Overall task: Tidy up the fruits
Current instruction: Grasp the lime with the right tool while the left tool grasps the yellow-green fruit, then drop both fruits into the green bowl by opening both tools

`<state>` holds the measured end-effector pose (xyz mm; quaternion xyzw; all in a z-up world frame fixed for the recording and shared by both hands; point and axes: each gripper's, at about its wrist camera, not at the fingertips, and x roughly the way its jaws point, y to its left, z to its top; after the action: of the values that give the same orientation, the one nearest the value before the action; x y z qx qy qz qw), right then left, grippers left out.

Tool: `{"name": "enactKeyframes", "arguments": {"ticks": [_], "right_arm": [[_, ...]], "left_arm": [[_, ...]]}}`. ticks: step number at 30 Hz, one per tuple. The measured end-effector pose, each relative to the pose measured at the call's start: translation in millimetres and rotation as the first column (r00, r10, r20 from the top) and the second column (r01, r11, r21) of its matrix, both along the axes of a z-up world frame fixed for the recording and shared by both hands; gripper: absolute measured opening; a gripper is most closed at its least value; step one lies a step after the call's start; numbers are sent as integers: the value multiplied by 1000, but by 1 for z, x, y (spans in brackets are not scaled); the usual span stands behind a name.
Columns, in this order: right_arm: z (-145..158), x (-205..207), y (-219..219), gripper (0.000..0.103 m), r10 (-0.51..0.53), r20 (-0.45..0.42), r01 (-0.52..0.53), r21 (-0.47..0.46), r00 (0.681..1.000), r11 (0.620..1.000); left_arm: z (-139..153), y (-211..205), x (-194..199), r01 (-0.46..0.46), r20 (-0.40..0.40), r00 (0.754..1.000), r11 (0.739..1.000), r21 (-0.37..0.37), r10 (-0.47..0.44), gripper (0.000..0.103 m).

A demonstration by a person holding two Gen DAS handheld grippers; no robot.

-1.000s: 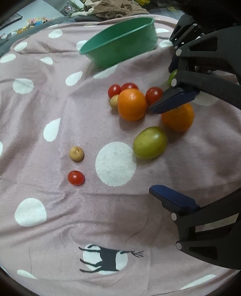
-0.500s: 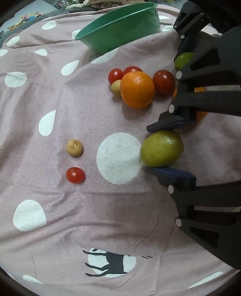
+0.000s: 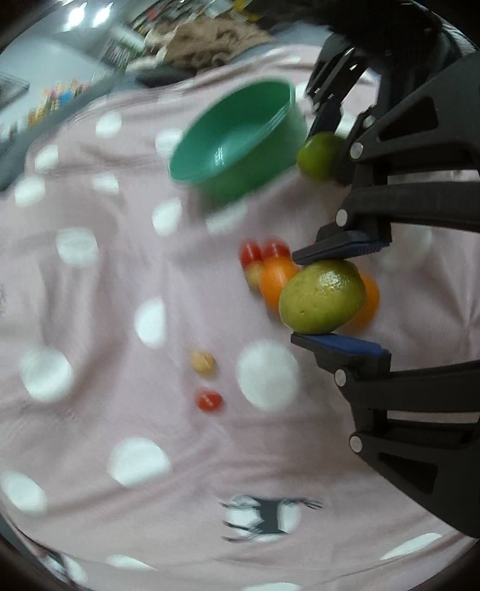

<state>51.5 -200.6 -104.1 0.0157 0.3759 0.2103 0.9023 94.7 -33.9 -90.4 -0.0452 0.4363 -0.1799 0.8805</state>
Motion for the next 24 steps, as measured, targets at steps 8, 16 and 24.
{"name": "enactKeyframes", "arguments": {"ticks": [8, 16, 24], "right_arm": [[26, -9, -66, 35, -201, 103, 199, 27, 974, 980], [15, -8, -123, 35, -360, 90, 360, 21, 928, 933], [2, 1, -130, 35, -379, 60, 380, -7, 924, 925]], "left_arm": [[27, -95, 6, 237, 92, 967, 971, -6, -236, 36], [20, -170, 29, 337, 94, 937, 941, 2, -336, 36], [3, -186, 38, 323, 42, 945, 945, 57, -325, 49]]}}
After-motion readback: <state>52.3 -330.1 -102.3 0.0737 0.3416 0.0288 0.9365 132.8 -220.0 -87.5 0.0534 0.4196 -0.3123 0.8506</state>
